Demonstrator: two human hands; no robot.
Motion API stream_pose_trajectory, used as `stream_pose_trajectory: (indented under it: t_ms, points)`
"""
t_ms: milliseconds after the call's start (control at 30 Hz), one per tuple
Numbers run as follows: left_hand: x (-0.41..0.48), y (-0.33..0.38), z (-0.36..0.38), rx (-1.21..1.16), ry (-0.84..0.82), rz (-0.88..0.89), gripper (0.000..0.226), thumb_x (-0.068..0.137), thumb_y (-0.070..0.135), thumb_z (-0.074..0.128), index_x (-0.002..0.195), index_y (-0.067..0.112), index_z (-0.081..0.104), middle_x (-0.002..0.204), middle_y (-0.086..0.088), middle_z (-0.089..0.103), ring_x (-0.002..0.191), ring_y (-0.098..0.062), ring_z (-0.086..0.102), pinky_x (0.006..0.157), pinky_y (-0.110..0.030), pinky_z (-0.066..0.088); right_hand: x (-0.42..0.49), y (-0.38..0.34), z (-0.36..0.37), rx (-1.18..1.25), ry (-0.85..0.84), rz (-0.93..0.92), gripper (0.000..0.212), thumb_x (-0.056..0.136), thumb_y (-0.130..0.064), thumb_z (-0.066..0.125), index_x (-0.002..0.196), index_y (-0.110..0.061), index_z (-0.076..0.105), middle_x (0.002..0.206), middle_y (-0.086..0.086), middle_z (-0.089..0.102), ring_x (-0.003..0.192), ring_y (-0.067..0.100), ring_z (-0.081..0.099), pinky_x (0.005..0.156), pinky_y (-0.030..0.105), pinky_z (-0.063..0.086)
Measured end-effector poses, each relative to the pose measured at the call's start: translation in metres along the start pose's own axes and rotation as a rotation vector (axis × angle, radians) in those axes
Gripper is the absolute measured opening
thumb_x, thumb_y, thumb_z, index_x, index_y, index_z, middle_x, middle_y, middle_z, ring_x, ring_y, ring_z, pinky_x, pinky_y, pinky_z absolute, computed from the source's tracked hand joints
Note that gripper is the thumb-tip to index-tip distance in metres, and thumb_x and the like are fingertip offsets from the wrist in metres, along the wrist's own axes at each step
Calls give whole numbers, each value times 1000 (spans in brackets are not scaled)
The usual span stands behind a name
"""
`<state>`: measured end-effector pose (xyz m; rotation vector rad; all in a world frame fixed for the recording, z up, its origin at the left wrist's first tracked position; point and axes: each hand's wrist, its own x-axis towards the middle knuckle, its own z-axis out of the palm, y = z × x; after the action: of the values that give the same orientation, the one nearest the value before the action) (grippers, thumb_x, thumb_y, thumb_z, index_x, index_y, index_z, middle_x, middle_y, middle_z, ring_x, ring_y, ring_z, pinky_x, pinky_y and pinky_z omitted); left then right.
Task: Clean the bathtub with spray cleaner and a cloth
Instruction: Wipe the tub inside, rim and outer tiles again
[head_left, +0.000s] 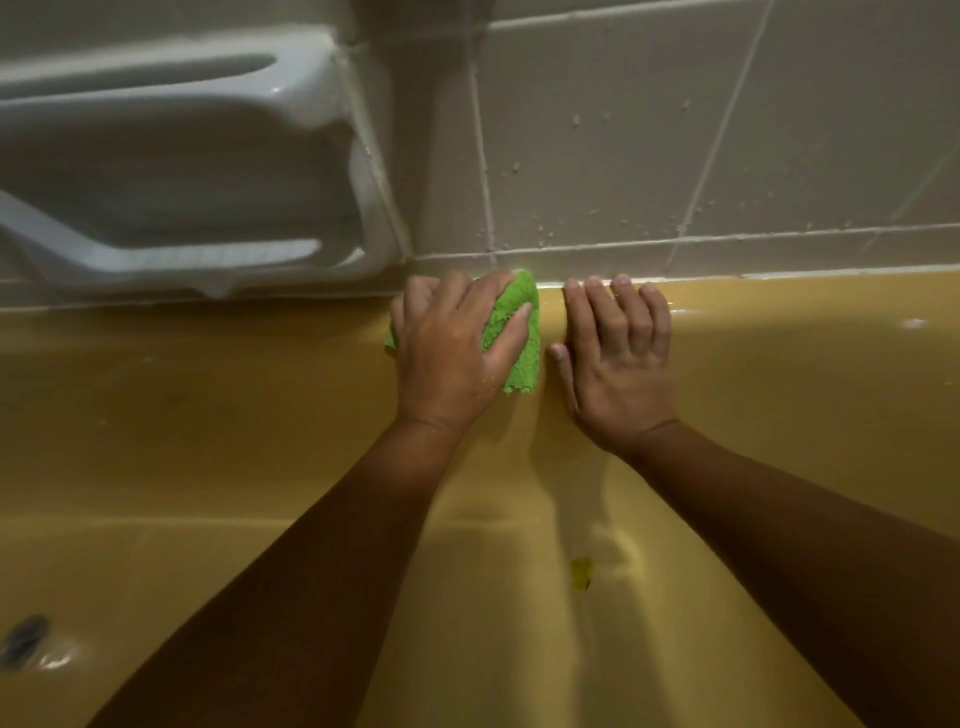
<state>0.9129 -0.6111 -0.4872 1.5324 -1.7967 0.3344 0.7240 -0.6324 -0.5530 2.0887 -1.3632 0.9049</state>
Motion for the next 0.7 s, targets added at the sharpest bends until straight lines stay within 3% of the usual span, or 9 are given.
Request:
stream_pose_trajectory:
  t_ms: [233,467,600,700]
  points:
    - [-6,-45,-20,29,-11,-21,36,95,47,65,124,26,71,102,0,63,95,-31,52,81,-42,41,15,-54,15,-12,24,-20,61,108,-38,43,157,-2,37,156,16,30,147,37,27,125,55,16]
    - [-15,-107,-47,93,-43,-39,42,98,47,59,134,27,66,126,-1,63,108,-34,50,88,-45,41,31,-106,28,18,45,-30,58,108,-36,47,156,-3,41,155,15,34,145,37,30,124,55,20]
    - [-20,-146,-66,123,-34,-79,42,98,46,61,134,27,65,121,-3,63,103,-33,49,87,-45,40,49,-154,35,59,33,-62,55,108,-33,47,155,-5,44,153,18,49,142,37,34,122,56,24]
    - [-26,-173,-80,143,-47,-56,42,99,45,60,135,25,64,117,-3,63,100,-33,49,89,-45,39,59,-193,43,92,20,-43,54,109,-32,47,155,-6,44,154,18,50,144,39,34,122,57,24]
